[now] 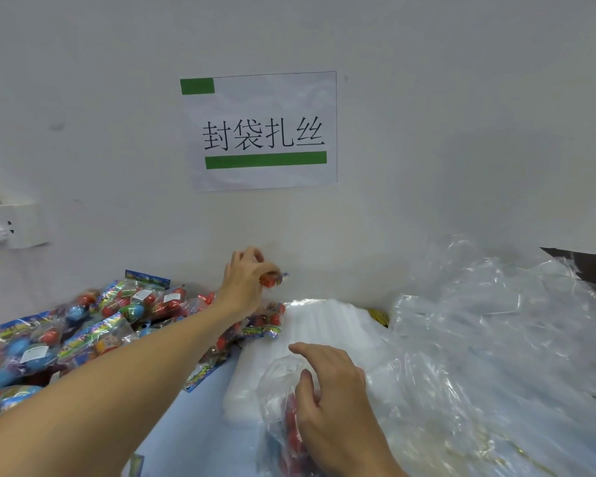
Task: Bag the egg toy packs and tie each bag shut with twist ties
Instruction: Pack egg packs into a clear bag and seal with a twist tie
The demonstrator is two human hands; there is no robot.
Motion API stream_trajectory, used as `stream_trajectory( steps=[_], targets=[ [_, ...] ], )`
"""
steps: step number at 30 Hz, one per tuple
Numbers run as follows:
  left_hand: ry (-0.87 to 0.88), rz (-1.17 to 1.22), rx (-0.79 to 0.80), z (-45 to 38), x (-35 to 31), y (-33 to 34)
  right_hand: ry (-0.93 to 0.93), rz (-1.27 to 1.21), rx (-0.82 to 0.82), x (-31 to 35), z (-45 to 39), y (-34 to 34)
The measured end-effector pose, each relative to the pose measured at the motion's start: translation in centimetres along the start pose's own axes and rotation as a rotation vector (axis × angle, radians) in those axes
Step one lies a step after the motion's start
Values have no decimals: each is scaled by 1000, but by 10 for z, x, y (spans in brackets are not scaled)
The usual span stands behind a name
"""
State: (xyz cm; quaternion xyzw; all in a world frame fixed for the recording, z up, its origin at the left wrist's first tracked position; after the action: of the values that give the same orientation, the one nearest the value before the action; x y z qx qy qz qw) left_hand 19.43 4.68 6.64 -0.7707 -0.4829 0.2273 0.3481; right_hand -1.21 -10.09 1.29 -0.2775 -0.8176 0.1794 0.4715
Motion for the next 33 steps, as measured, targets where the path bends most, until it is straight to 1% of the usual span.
stream_trajectory(
  steps=[2, 4, 6, 7, 8, 12, 16, 21, 24, 26, 29, 31, 33],
  targets=[
    [39, 27, 139, 7, 8, 5, 7, -5, 9, 0, 0, 1],
    [57, 17, 320, 18, 18, 11, 9, -15, 15, -1, -2, 1],
    [-5, 42, 523, 25, 26, 15, 9, -9, 18, -2, -2, 3],
    [-28, 50, 598, 27, 28, 15, 9, -3, 18, -2, -2, 3],
    [-34, 34, 636, 26, 28, 14, 9, -1, 18, -3, -2, 4],
    [46, -284, 618, 20, 16, 15, 9, -4, 14, -4, -2, 5],
    [79, -496, 542, 21, -6, 24, -1, -11, 7, -4, -1, 3],
    [73, -553, 467, 28, -18, 29, -20, -37, -4, -5, -2, 2],
    [97, -625, 397, 30, -18, 28, -43, -72, -12, -6, -3, 4],
    [110, -623, 377, 31, -15, 29, -73, -56, -15, -5, -4, 6],
    [93, -551, 325, 29, -10, 24, -101, -19, -28, -4, -4, 10],
    [37, -433, 240, 27, -9, 15, -126, -5, -17, -2, -4, 11],
    [-38, -244, 141, 24, -13, 3, -137, 15, -6, 0, -4, 11]
  ],
)
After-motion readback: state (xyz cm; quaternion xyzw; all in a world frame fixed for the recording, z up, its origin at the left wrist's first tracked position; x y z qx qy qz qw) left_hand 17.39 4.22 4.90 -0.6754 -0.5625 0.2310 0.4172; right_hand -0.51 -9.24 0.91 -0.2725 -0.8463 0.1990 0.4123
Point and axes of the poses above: each hand's wrist, its own z-axis away from the middle knuckle, its own y-axis out of the palm, x = y × z, the point moved 1 cm from there along -z, towards the middle knuckle, and after that the axes turned 6 degrees about -z, right-handed, at the moved point
